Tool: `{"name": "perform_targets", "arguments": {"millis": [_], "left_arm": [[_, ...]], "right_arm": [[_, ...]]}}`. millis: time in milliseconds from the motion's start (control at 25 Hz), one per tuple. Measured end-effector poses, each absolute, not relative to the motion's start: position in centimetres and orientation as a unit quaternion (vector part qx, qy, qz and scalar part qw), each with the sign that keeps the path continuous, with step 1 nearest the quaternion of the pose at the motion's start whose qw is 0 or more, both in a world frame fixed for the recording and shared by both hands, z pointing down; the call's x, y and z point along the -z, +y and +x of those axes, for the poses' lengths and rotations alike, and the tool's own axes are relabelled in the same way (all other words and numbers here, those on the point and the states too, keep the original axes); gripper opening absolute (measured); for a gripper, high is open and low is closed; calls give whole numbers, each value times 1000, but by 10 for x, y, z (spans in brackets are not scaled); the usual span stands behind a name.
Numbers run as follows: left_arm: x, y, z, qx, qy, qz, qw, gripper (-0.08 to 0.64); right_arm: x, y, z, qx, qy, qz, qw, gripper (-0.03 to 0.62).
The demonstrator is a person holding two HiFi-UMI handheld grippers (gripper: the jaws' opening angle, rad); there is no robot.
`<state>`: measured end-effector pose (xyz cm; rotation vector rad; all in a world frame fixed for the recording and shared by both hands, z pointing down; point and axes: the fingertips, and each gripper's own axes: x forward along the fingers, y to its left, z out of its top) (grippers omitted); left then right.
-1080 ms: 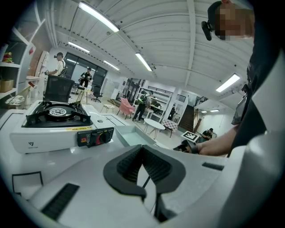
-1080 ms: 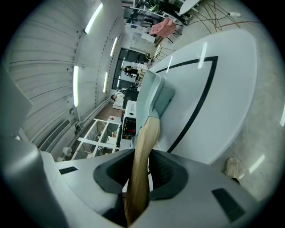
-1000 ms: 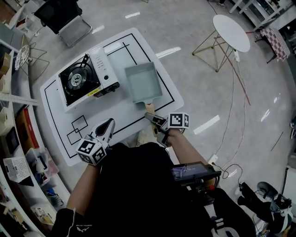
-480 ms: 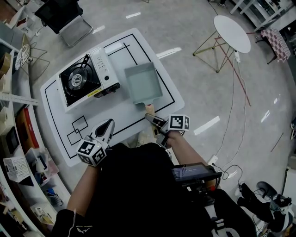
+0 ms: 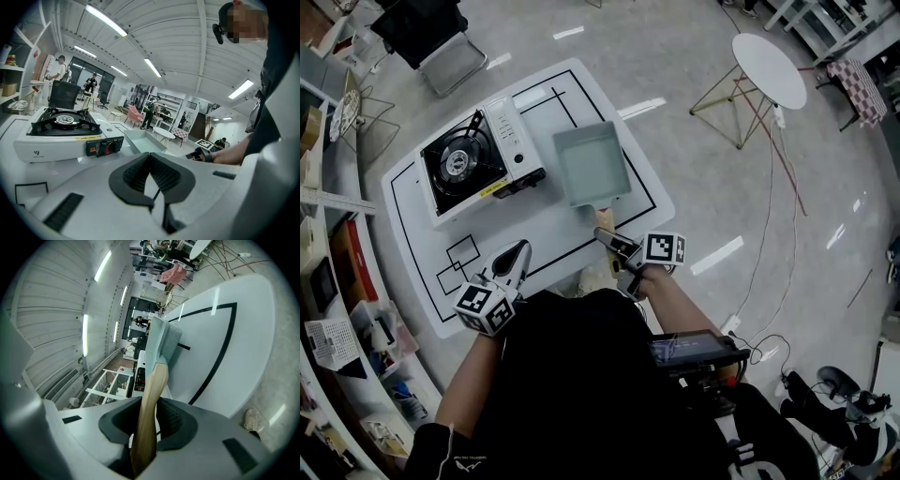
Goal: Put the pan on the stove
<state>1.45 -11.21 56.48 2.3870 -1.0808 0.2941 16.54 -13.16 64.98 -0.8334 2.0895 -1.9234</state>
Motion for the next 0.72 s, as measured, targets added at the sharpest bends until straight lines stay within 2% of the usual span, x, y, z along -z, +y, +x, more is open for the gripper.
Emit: {"name": "perform_targets", "arguments": {"millis": [560,720], "left_arm": [[-562,-109,-5,-90,-405,872,260,9],[-558,-109,-12,-85,-406,873,257,9]], "right_arm": [[-630,-128,163,640,704,-292,97,114],[-623,-134,165,621,717,-306,80,114]]}}
